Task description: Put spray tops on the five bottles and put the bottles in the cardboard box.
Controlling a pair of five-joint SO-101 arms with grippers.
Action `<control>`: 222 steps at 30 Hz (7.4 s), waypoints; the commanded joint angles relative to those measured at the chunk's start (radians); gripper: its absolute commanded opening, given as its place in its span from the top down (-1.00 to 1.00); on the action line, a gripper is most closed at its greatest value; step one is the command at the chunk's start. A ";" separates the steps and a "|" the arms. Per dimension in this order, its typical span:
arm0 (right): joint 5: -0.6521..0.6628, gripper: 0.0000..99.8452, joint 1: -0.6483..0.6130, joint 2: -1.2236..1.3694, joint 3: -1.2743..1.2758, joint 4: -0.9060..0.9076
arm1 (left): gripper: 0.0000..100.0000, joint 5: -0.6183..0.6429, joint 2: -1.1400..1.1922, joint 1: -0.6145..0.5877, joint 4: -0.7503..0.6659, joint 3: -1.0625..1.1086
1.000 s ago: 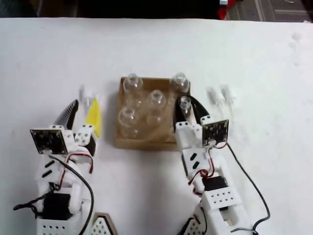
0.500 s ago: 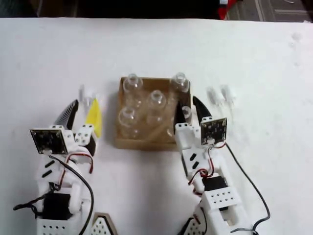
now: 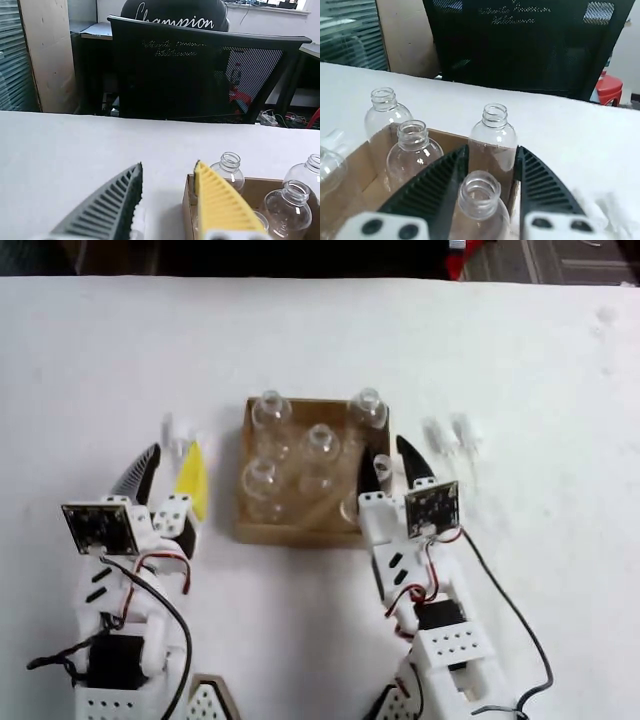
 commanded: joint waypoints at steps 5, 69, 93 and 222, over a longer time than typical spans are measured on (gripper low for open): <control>0.054 0.75 0.007 0.002 -0.005 0.007 | 0.68 0.011 -0.010 0.008 0.002 -0.003; 0.140 0.48 -0.039 -0.742 -0.152 1.081 | 0.68 0.011 -0.010 0.008 -0.026 0.002; 0.130 0.48 0.073 -0.742 -0.210 1.102 | 0.67 0.011 -0.010 0.008 -0.026 0.003; -0.130 0.75 0.343 -0.734 0.005 0.691 | 0.67 -0.364 2.040 -0.056 0.964 -2.153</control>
